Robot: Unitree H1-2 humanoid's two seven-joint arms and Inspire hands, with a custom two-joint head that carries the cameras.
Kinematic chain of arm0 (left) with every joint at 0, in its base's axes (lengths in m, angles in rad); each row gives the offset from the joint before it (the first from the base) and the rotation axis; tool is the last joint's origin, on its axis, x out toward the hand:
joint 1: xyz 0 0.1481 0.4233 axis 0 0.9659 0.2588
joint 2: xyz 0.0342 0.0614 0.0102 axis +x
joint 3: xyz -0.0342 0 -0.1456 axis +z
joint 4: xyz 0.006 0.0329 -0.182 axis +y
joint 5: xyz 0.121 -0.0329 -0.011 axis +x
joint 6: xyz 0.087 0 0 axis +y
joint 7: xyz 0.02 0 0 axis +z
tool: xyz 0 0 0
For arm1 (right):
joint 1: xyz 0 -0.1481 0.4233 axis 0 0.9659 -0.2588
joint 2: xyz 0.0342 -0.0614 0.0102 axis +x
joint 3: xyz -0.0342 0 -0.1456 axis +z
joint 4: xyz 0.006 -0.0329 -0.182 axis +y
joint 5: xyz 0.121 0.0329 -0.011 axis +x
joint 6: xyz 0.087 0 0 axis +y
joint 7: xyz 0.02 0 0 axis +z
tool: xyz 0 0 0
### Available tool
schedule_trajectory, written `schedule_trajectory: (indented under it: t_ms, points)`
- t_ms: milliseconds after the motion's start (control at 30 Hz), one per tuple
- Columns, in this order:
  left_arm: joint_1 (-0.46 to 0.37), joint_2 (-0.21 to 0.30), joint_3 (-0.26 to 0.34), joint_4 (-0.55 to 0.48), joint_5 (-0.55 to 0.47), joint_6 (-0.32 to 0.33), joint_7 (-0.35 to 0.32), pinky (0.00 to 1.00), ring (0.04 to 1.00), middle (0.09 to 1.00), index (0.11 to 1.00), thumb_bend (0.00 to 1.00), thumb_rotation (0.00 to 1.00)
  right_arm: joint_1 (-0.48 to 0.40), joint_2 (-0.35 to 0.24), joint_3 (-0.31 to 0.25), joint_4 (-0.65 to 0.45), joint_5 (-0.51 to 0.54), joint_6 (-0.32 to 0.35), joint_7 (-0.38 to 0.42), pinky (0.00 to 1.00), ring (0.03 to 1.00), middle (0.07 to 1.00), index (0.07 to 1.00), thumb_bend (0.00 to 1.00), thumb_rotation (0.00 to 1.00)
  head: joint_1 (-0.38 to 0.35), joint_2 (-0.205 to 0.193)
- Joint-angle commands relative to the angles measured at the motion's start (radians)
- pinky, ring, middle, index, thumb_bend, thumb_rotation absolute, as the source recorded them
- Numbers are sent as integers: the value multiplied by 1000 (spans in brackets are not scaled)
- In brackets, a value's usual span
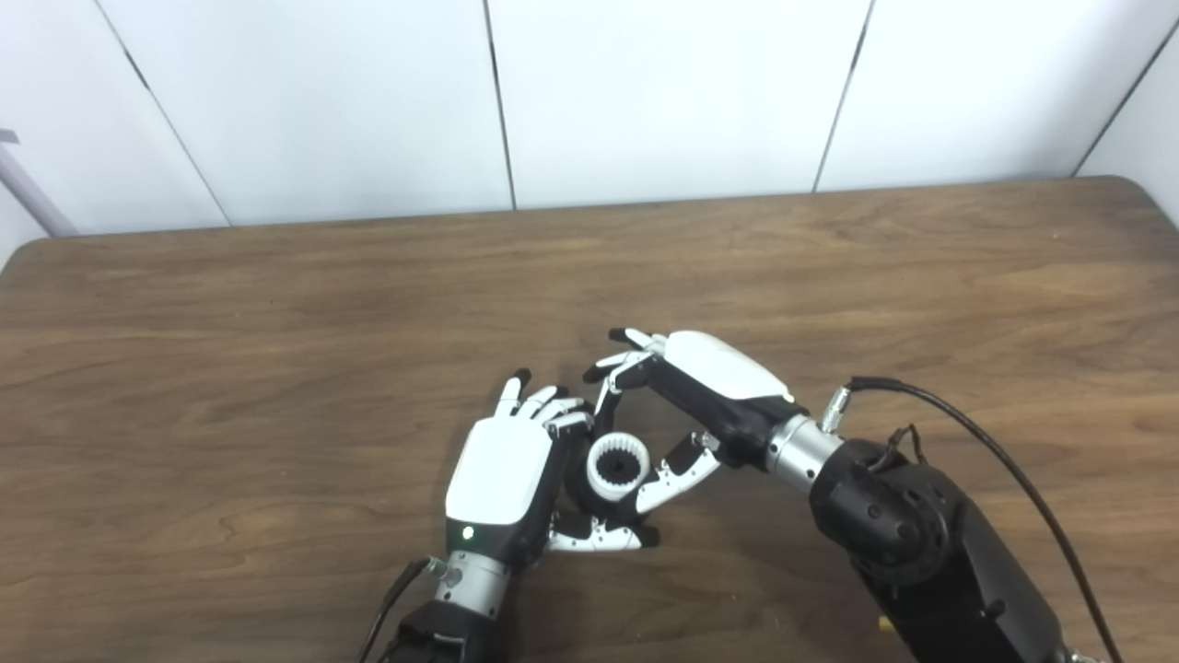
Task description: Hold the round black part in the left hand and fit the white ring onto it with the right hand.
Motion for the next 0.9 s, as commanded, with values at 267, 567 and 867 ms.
schedule_trajectory:
  t_ms: [267,567,867]
  points:
    - [1,1,-7,-5,19,3,-5,1000,864,766,484,525,57,-7,8,-19,3,9,-20,-23,969,983,821,485,520,128,-2,2]
    - [-1,1,-6,1,19,1,-3,1000,866,766,484,525,58,5,7,-13,14,-5,-22,-28,958,985,829,486,521,129,-7,2]
    - [0,-3,-7,1,12,0,-6,1000,871,768,484,524,57,14,12,-9,20,-4,-47,-41,965,979,825,485,521,129,-5,3]
